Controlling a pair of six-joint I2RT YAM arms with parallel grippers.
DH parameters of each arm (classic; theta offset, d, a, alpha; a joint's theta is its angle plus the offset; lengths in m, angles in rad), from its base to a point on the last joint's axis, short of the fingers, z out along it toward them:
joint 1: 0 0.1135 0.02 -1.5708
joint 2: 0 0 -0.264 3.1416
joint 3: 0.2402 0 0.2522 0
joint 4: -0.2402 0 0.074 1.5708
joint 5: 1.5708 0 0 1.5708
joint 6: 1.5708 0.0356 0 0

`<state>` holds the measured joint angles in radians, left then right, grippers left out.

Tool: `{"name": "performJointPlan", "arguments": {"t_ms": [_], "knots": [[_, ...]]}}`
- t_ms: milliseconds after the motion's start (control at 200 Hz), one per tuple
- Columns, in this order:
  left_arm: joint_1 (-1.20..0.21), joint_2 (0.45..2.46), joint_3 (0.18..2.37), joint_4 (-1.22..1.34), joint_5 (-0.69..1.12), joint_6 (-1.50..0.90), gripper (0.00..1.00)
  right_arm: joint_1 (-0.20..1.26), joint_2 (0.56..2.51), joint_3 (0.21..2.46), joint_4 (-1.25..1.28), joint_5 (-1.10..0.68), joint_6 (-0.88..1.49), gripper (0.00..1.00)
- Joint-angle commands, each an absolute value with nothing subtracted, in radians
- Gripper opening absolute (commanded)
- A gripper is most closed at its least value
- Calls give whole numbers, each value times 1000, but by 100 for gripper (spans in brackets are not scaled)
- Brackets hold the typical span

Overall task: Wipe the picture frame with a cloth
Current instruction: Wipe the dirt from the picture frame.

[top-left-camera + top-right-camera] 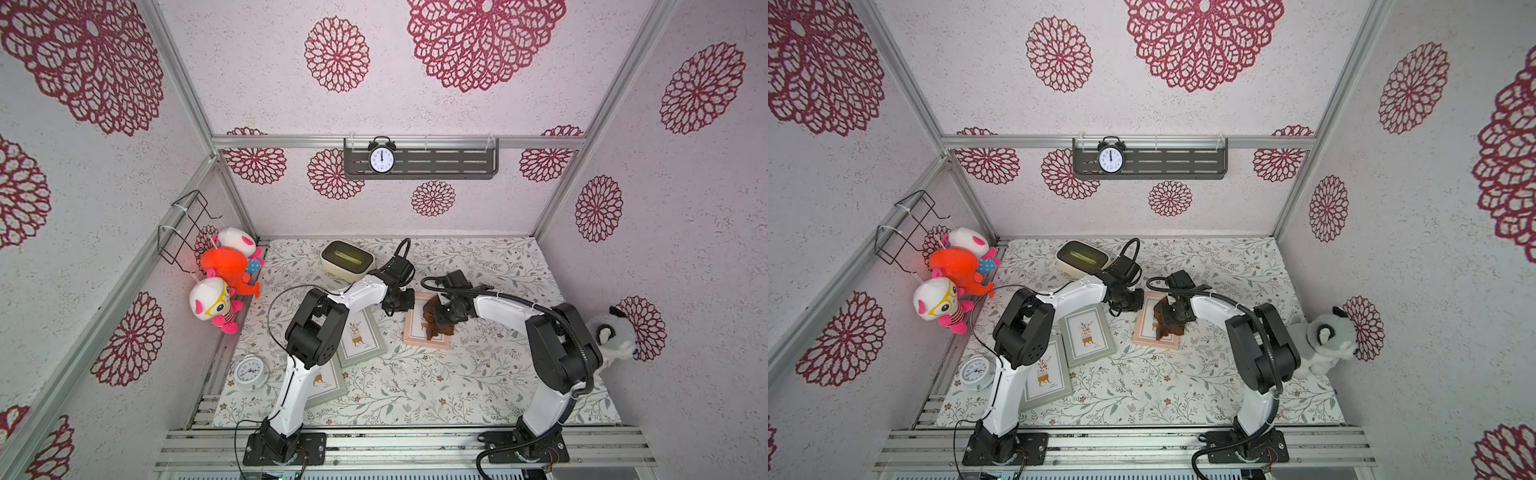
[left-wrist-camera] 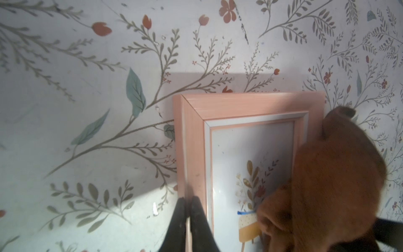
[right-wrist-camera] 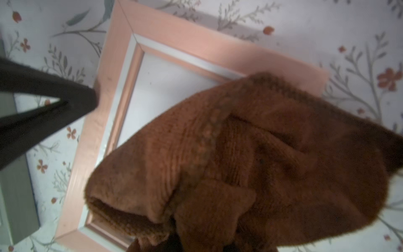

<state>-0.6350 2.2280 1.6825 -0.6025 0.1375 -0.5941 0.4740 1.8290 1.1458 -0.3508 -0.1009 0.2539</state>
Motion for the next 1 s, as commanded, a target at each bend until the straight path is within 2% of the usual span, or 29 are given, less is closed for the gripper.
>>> {"name": "performJointPlan", "arguments": {"t_ms": [0, 335, 480, 861, 996], "knots": [[-663, 2364, 1627, -730, 106, -581, 9, 478, 1874, 1164, -337, -93, 238, 0], [-662, 2357, 1623, -732, 102, -581, 9, 527, 1702, 913, -262, -146, 299, 0], [-662, 2360, 1623, -729, 104, -582, 9, 553, 1687, 863, -248, -147, 303, 0], [-663, 2363, 1624, -729, 110, -578, 9, 535, 1836, 979, -194, -10, 296, 0], [-663, 2365, 1626, -732, 111, -577, 9, 525, 1871, 1018, -192, -15, 297, 0]]}}
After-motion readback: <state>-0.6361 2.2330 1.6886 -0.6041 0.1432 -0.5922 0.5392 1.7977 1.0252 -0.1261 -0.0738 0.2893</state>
